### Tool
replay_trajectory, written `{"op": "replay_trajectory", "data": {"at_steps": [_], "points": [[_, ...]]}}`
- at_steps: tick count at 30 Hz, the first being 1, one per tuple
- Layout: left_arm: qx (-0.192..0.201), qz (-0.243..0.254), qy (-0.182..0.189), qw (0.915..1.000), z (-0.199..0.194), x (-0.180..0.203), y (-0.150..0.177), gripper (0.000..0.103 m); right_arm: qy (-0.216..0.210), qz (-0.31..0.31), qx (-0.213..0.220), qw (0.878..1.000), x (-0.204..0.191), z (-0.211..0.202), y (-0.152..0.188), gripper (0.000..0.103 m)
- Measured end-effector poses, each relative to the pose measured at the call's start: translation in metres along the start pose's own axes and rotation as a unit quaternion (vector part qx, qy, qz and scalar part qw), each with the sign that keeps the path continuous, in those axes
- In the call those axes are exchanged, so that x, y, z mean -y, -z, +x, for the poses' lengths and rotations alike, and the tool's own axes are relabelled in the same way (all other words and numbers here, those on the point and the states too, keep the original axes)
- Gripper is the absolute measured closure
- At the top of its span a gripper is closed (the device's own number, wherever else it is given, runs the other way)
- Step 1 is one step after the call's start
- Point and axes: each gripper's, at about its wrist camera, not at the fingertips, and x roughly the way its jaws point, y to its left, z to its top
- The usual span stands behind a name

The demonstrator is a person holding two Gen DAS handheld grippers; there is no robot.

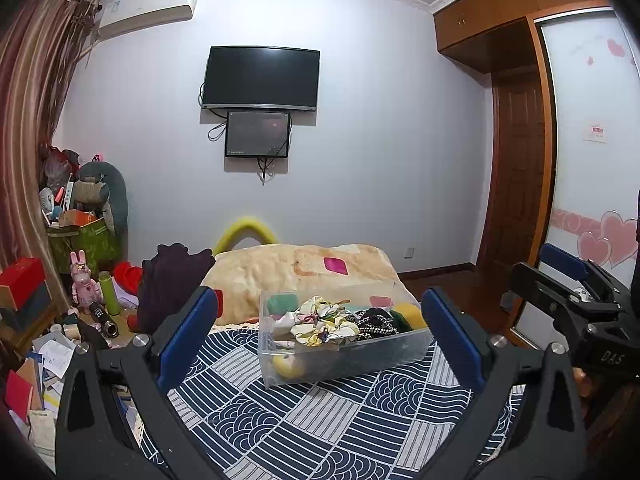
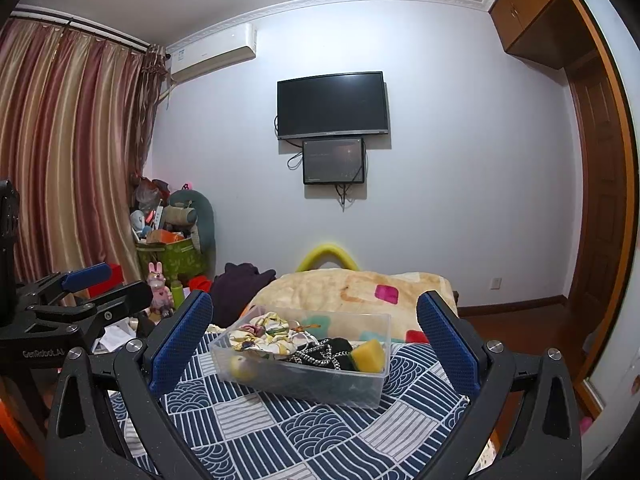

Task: Organize soft objects

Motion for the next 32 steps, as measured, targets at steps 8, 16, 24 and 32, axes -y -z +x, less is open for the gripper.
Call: {"op": "replay_trajectory", "data": {"at_steps": [8, 16, 24, 32], "points": [[0.002, -0.001, 0.001, 1.0, 0.0002, 0.0004, 0.0013, 0.0, 0.0, 0.002, 0.0, 1.0, 0.0002, -0.0011, -0.0007, 0.001], [-0.001, -0.005, 0.007, 1.0, 0.0, -0.0014, 0.0022, 0.0, 0.0, 0.003, -0.002, 1.0, -0.0015, -0.0016, -0.0015, 0.0], [-0.004, 0.004, 0.007, 1.0, 0.0007, 0.0011, 0.0036, 0.0, -0.001, 0.01, -0.008, 1.0, -0.0033, -0.0022, -0.0014, 0.0], [-0.008, -0.002, 0.014, 0.9999, 0.0024, -0.0011, 0.0041, 0.0, -0.002, 0.017, -0.012, 1.0, -0.0038, -0.0017, -0.0014, 0.0]]}}
